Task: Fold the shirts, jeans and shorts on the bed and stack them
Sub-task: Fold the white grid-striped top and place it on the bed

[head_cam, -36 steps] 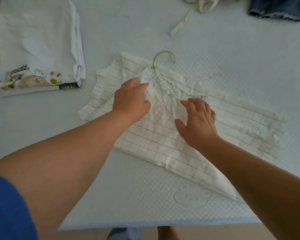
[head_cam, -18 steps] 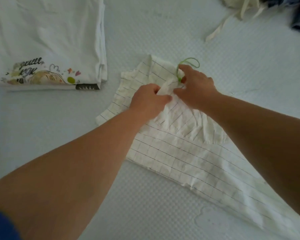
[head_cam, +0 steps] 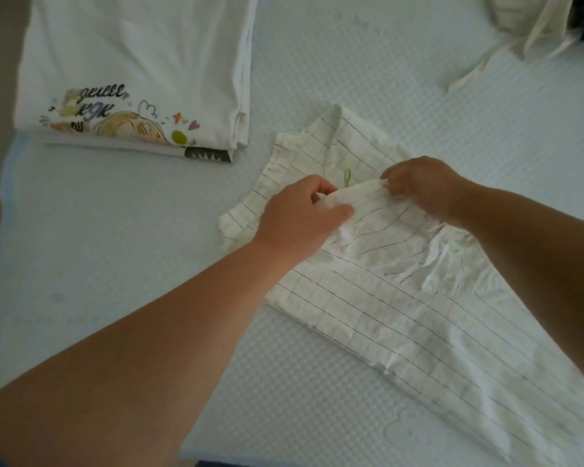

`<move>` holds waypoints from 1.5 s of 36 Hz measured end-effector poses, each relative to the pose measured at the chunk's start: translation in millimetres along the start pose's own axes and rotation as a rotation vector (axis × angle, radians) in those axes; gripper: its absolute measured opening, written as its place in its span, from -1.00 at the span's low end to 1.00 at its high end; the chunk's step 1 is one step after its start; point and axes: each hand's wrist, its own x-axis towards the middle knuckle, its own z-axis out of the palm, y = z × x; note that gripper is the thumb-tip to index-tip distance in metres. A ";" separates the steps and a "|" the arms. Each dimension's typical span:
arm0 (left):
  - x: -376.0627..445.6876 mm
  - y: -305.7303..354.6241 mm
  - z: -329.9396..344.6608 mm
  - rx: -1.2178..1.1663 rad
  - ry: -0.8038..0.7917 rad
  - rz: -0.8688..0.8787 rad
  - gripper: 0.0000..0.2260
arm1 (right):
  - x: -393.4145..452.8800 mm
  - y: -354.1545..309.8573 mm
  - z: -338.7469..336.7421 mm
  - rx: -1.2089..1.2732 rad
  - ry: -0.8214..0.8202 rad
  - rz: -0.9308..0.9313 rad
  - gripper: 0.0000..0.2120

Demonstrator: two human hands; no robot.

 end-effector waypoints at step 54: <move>-84.9 -7.7 58.6 0.578 -0.004 0.347 -0.51 | -137.5 109.9 133.8 -0.276 0.412 -0.022 -0.38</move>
